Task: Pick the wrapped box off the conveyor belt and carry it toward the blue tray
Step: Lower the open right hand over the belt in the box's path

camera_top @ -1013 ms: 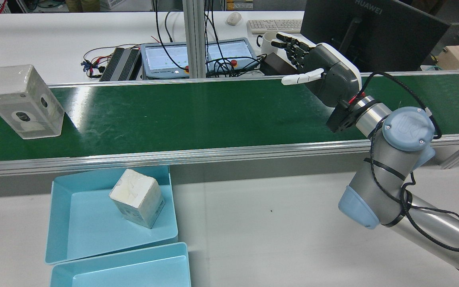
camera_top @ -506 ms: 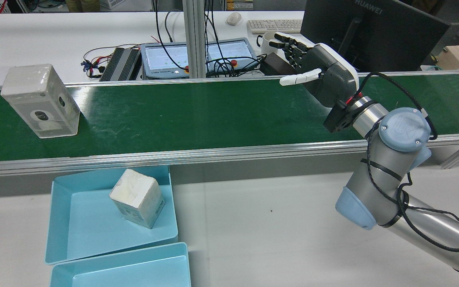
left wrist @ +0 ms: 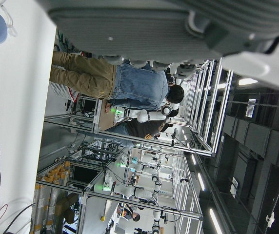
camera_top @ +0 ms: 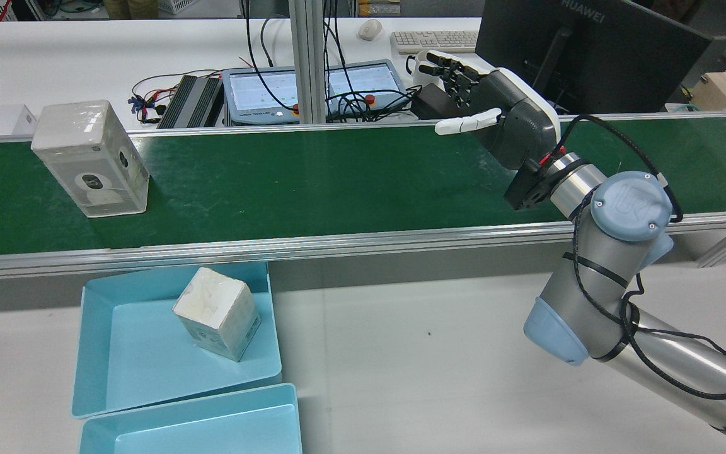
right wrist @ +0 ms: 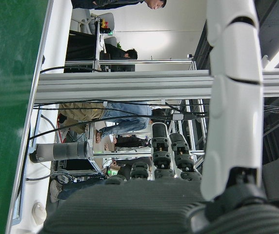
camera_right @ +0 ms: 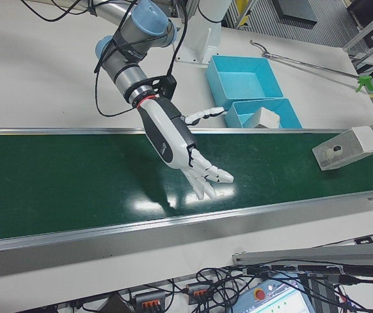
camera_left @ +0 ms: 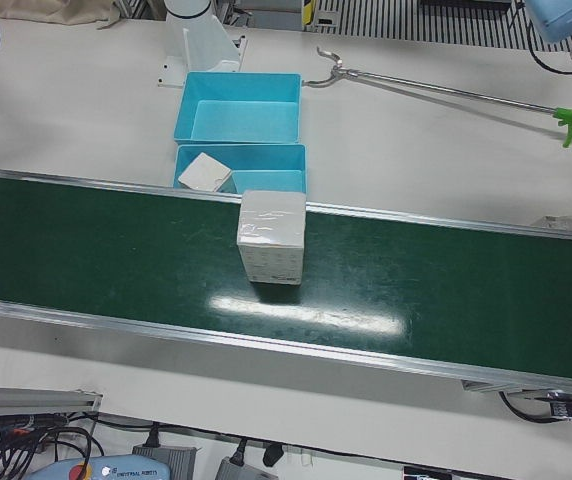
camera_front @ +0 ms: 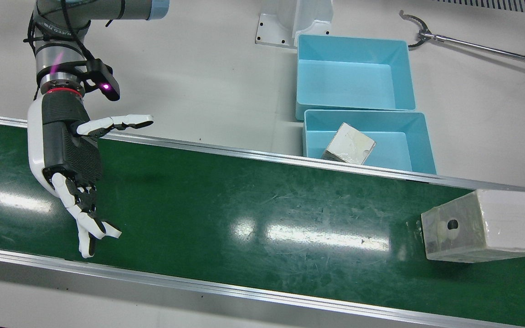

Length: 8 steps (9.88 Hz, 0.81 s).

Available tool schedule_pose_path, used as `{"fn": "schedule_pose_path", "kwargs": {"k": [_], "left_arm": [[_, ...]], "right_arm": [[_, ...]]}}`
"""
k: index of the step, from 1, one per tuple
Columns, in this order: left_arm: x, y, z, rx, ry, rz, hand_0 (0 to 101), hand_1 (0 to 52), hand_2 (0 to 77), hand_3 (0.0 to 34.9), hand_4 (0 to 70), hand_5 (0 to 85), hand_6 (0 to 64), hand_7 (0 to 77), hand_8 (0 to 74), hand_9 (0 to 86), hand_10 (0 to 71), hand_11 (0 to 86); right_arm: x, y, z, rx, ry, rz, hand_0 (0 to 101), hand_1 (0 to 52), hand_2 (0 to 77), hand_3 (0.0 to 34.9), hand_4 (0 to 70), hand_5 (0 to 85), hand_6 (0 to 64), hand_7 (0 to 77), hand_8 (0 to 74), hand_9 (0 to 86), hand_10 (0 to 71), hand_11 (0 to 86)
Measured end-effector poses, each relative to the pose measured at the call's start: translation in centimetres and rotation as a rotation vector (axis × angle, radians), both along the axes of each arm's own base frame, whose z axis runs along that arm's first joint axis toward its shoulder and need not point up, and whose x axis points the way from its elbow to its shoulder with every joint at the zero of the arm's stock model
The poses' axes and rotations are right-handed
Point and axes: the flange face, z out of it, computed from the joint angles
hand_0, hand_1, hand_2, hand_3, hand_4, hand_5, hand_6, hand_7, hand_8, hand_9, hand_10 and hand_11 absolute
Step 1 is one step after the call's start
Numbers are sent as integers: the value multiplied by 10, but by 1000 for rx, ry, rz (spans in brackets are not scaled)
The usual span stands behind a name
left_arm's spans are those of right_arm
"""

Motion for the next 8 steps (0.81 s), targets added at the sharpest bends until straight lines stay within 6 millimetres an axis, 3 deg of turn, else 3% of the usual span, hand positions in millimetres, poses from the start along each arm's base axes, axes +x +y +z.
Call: {"fn": "schedule_pose_path", "kwargs": {"k": [2,5,6,8], "left_arm": [[0,0,0,0,0,0,0,0,11,0,5,11,0,5,5,5,5,5],[0,0,0,0,0,0,0,0,5,0,5,11,5,5,5,5,5,5],[0,0,0,0,0,0,0,0,5,0,5,11,5,5,5,5,5,5],[0,0,0,0,0,0,0,0,11,0,0,11,5,5,5,0,0,5]], "right_arm": [[-5,1,-2,2,-3,-4,482,147,120,0,115,115,60,196,38,49,0,11],[-33,11,-10,4,-6,-10,490,164,125,1,142,125,76,218,44,65,0,11],[-38,12,-16,13,0,-8,492,164,125,1,109,125,76,218,44,44,0,11],[-45,10,-20,17,15,1,492,164,125,1,125,131,76,218,27,65,0,11]]}}
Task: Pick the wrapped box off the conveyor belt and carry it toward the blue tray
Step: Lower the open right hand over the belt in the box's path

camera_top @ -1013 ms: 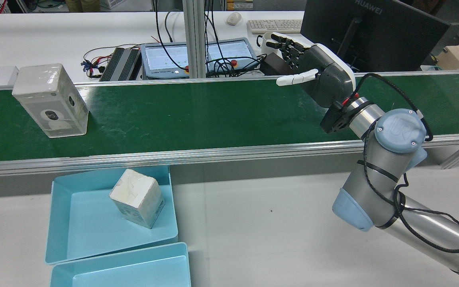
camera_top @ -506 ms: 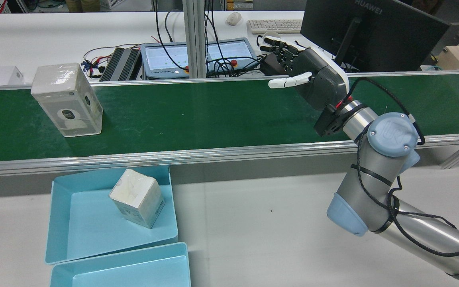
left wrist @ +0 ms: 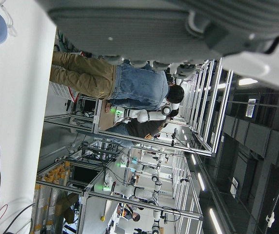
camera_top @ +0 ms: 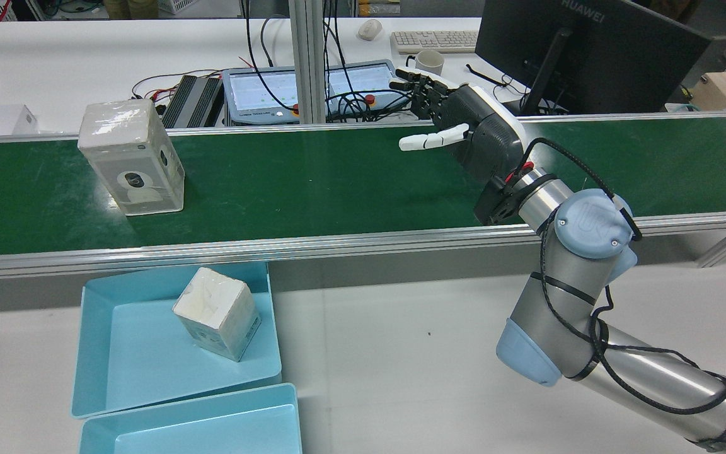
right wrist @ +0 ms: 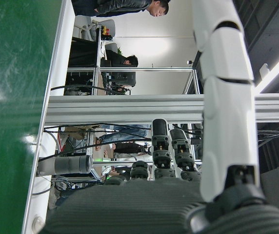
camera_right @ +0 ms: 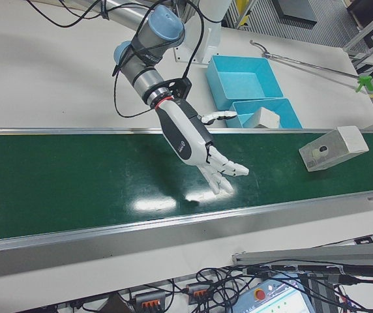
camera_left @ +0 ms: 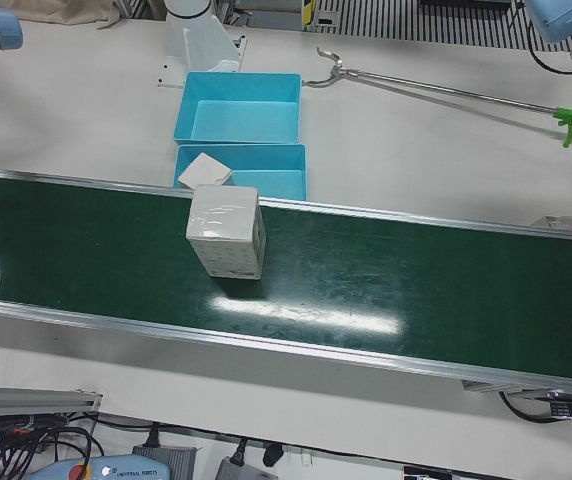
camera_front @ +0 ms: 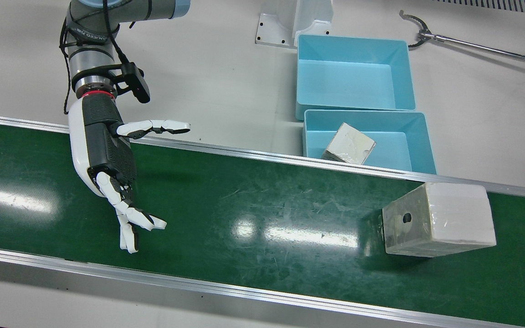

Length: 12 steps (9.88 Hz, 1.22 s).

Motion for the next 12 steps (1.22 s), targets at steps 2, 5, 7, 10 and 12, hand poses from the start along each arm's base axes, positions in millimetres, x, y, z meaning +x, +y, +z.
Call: {"fn": "schedule_pose_path", "kwargs": {"k": [2,5,7,10,12], "left_arm": [[0,0,0,0,0,0,0,0,5,0,5,11,5,5,5,5,0,5],[0,0,0,0,0,0,0,0,11,0,5,11,5,5,5,5,0,5],[0,0,0,0,0,0,0,0,11,0,5,11,0,5,5,0,5,5],[0,0,0,0,0,0,0,0,11,0,0,11,0,5,5,5,5,0],[0,0,0,0,0,0,0,0,11,0,5,11,5,5,5,0,5,5]], "right_arm": [[-7,-7,6,-15,11,4,495,185,131,1,136,131,76,224,27,65,0,11],[-11,-11,9,-24,14,2,492,175,142,2,125,131,76,224,27,71,0,11],[-13,-10,7,-20,12,-6,471,109,71,2,109,104,49,196,27,71,0,11],[-20,-3,1,-10,4,-23,467,115,55,1,109,120,65,202,22,54,0,11],[-21,-1,1,-9,4,-27,467,115,55,1,109,120,65,202,22,54,0,11]]}}
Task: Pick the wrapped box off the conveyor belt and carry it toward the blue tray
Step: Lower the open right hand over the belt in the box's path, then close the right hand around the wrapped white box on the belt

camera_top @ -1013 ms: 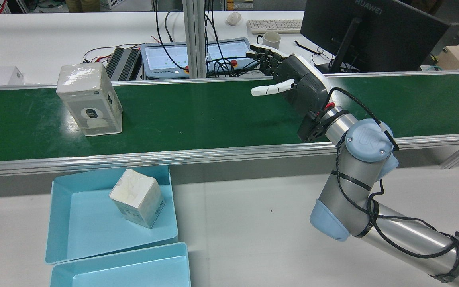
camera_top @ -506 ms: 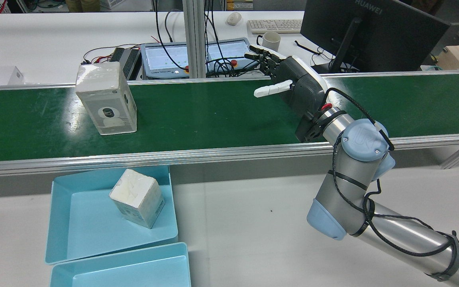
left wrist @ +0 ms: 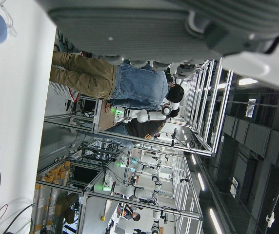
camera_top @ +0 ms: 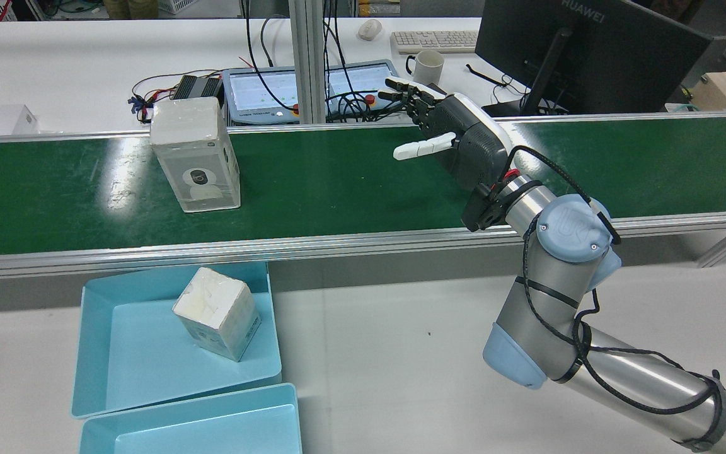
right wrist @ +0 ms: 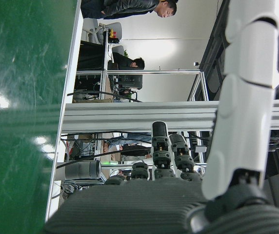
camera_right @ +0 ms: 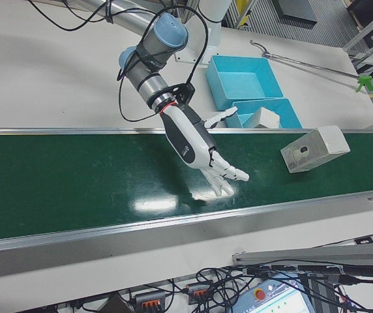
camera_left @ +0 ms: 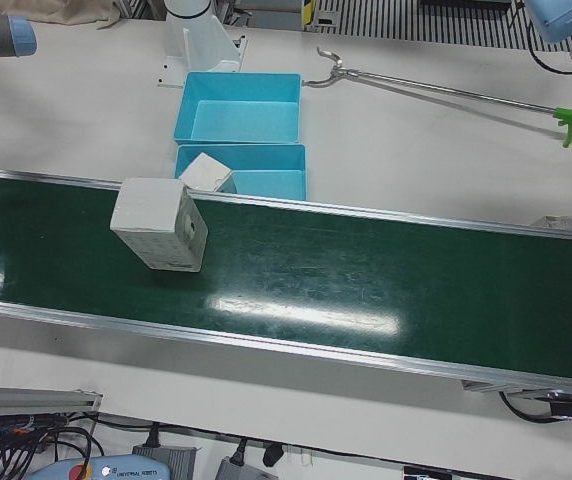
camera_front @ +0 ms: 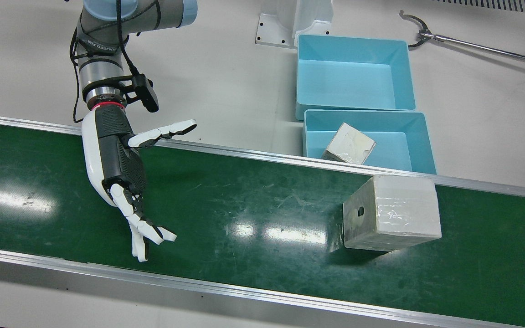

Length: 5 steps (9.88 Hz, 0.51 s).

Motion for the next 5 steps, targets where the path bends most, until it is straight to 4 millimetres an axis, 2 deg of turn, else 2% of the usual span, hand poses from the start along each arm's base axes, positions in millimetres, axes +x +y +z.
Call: {"fn": "schedule_pose_path", "kwargs": {"k": [1,5], "left_arm": [[0,0,0,0,0,0,0,0,11,0,5,11,5,5,5,0,0,5],[0,0,0,0,0,0,0,0,11,0,0,11,5,5,5,5,5,5]], "right_arm": [[-1,1,0,-1,0,-1,467,120,76,0,109,120,65,202,22,54,0,11],[-15,6,1,-5,1,-14,468,120,55,3,109,120,65,202,22,54,0,11]]}}
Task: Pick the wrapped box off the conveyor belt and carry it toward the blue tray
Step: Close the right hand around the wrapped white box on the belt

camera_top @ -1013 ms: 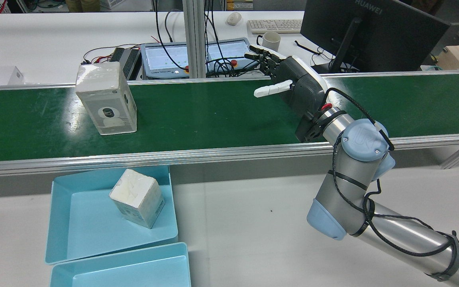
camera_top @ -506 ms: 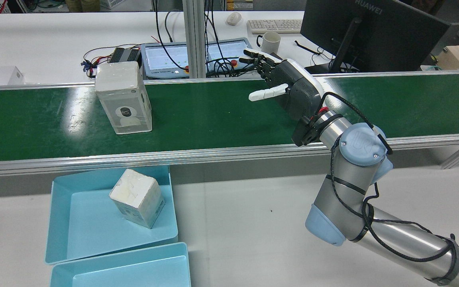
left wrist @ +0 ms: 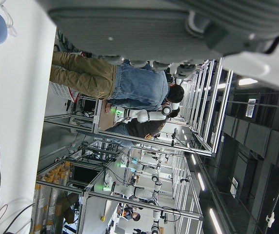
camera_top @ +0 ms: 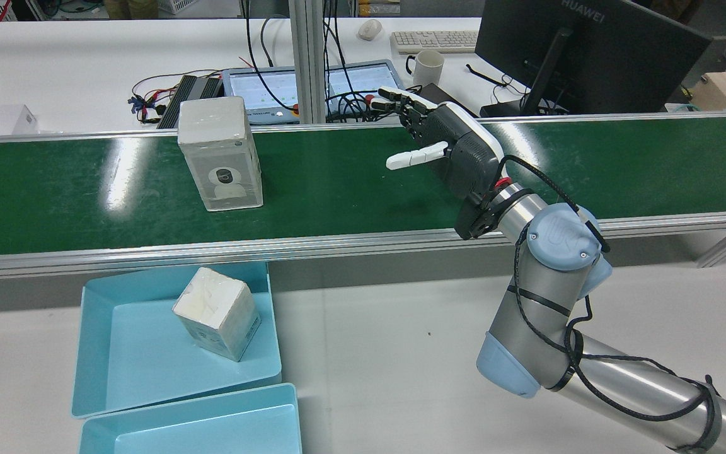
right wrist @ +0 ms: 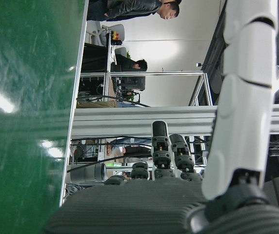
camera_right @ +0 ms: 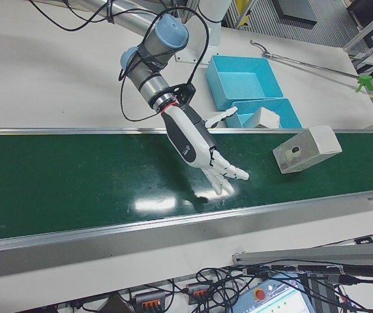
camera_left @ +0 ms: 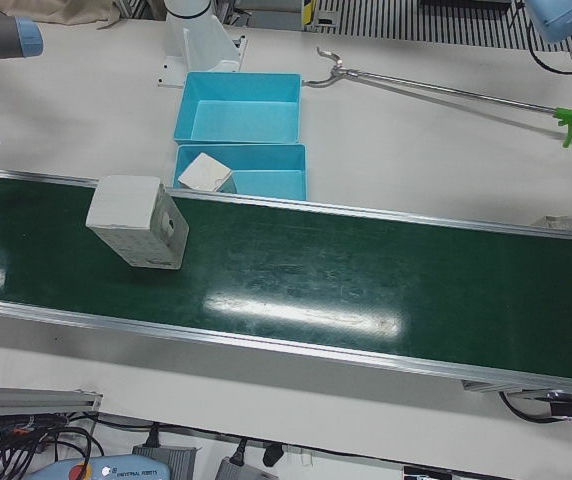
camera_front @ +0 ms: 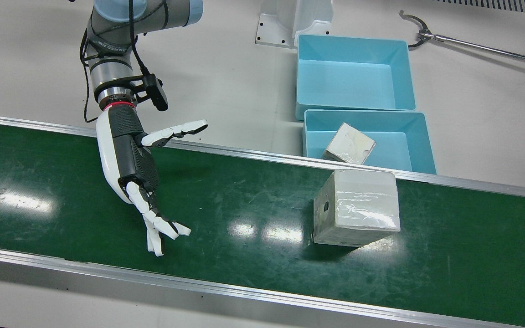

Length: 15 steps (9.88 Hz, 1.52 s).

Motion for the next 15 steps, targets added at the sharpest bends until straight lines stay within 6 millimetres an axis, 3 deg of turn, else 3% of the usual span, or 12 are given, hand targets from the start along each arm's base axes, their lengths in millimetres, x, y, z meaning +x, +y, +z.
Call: {"fn": "schedule_pose_path", "kwargs": {"k": [3,15], "left_arm": [[0,0,0,0,0,0,0,0,11,0,0,11,5,5,5,0,5,5],[0,0,0,0,0,0,0,0,5,0,0,11,5,5,5,0,5,5]], "right_arm": [[-3,0,-6,6,-9,-3,475,142,98,3,109,120,65,207,11,44,0,11],[-5,2,-3,-2,-7,6,471,142,104,1,104,120,65,202,16,49,0,11]]}}
